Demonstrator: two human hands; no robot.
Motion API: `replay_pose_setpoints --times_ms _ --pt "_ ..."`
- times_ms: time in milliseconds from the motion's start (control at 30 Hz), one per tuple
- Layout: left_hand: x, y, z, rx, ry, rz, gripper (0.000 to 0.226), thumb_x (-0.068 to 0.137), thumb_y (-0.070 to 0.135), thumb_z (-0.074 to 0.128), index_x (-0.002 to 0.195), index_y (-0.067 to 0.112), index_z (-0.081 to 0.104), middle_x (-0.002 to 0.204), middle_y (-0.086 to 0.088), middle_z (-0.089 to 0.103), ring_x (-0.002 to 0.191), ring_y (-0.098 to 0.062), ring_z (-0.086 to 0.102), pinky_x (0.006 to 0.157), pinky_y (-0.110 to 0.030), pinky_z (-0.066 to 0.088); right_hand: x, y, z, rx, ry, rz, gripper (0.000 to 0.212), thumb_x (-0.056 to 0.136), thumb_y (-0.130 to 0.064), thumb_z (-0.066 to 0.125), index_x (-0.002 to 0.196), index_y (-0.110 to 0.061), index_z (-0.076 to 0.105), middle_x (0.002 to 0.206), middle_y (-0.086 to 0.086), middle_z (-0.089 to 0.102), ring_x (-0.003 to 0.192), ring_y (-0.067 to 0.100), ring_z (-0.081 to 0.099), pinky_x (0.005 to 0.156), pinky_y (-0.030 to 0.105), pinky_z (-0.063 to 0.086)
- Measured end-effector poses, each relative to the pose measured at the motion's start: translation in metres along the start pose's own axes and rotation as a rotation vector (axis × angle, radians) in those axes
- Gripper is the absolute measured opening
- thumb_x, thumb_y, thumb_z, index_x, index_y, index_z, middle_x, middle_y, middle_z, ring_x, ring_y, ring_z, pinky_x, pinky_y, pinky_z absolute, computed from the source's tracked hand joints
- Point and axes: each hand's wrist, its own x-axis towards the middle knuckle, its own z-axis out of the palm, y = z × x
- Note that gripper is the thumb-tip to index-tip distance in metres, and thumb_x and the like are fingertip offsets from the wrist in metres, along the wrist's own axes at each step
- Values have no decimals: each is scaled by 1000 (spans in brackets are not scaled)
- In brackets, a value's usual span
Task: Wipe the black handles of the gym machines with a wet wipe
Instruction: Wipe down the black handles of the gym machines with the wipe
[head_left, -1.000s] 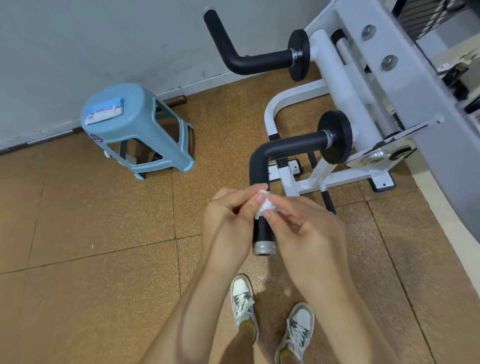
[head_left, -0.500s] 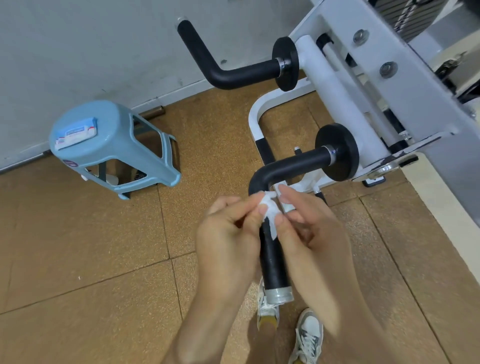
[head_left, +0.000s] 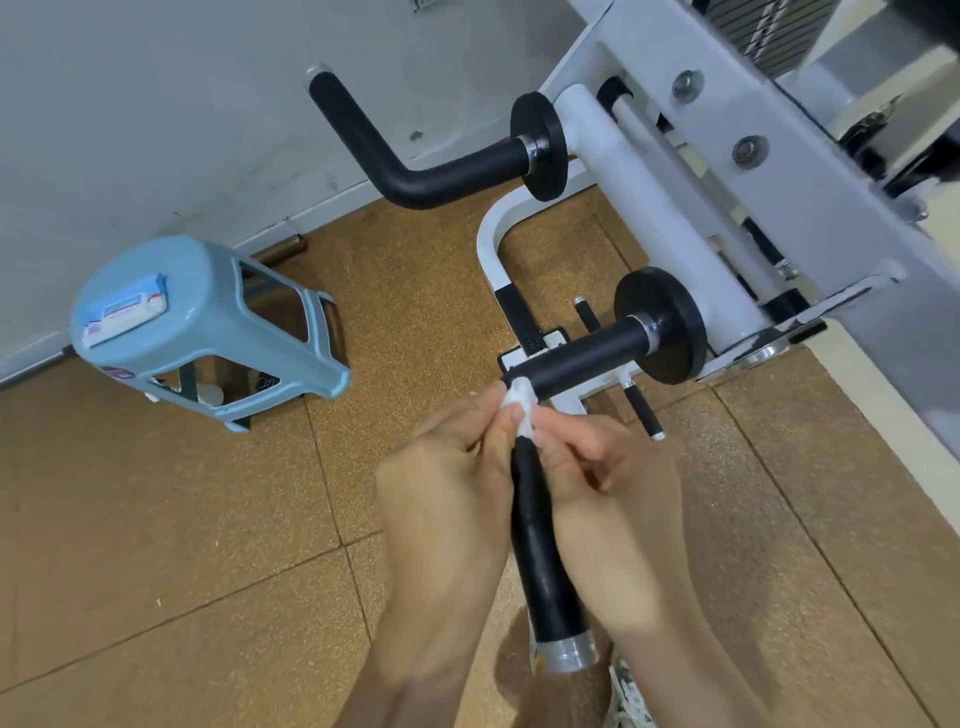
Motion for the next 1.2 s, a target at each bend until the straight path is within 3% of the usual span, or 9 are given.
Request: replay_pose_setpoints --times_ms 133,267,367,533,700,767,867,1033,1200 --pt "22 0 0 45 -111 66 17 84 23 71 100 23 75 101 12 73 99 10 58 87 -9 45 -1 3 -1 80 15 61 40 89 -6 58 90 -45 67 92 -17 68 89 2 65 82 30 52" --pt "20 -9 -2 100 -158 193 21 82 23 73 103 24 74 108 9 72 105 8 59 97 -13 43 3 -1 -5 187 74 103 29 89 -9 60 98 -35 69 91 -13 71 88 3 66 82 28 53" --pt "34 -6 7 9 -235 133 19 83 22 71 100 28 75 108 17 70 101 14 59 93 -7 42 8 -2 -6 205 56 137 21 91 -19 61 100 -36 69 91 -14 73 89 -1 66 80 22 52" --pt "34 -13 0 -77 -304 133 25 80 15 74 103 24 73 112 12 69 106 12 59 100 -15 43 17 -6 -9 193 125 120 4 85 -30 68 86 -32 72 78 -16 71 75 0 65 72 18 50" --pt "55 10 18 8 -442 172 21 79 25 76 99 28 74 107 19 69 101 12 60 98 -17 45 25 0 -15 329 389 123 14 86 -5 66 85 -19 69 67 -3 69 56 8 63 54 19 53" --pt "65 13 19 -10 -479 110 17 78 25 76 93 33 74 99 26 68 97 13 61 96 -17 46 28 4 -20 324 404 120 19 88 -6 63 93 -23 71 75 -5 72 67 6 67 64 22 57" --pt "66 14 11 49 -404 94 14 78 27 76 91 32 76 92 23 71 88 11 64 88 -19 51 29 3 -17 173 262 45 26 90 -10 60 102 -32 70 98 -12 69 89 3 66 78 19 51" --pt "65 44 43 316 -455 444 19 84 20 68 100 29 70 89 2 75 84 -22 69 74 -36 54 29 9 -24 -10 288 9 30 92 -13 50 114 -24 68 108 -14 62 97 -5 57 77 6 42" --pt "65 45 57 286 -450 428 9 87 28 65 96 28 65 83 3 72 72 -21 67 68 -35 53 30 9 -25 -45 329 13 38 82 -19 47 114 -26 66 102 -14 62 94 1 57 75 8 43"
